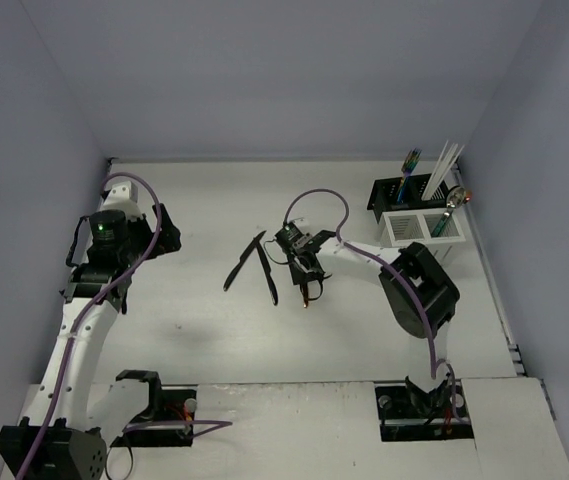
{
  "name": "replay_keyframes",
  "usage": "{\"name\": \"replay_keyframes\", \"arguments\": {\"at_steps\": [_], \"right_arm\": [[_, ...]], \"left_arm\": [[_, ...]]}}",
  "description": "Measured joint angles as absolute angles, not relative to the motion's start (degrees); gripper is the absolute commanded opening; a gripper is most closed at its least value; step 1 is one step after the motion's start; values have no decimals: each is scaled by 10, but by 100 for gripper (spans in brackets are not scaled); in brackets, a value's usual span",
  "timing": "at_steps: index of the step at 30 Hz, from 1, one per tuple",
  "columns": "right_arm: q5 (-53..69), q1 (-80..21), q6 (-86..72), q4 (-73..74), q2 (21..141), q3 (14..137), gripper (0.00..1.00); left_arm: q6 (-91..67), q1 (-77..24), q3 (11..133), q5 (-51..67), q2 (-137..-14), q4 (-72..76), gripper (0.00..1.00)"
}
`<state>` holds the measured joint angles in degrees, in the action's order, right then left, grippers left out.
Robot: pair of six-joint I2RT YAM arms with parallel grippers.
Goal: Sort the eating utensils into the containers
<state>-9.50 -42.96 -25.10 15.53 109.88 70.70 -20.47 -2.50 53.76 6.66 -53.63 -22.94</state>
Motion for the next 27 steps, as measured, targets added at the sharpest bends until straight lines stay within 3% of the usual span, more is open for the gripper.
{"name": "replay_keyframes", "arguments": {"at_steps": [13, 21, 27], "right_arm": [[-54, -431, -256, 199, 1072, 681, 30], [-37, -431, -257, 208, 1085, 698, 22], [-36, -431, -261, 207, 1086, 699, 24]], "left_arm": [[-205, -22, 538, 71, -540, -229, 97], [-205, -22, 538, 73, -540, -229, 97], [-207, -22, 538, 73, -540, -229, 97]]}}
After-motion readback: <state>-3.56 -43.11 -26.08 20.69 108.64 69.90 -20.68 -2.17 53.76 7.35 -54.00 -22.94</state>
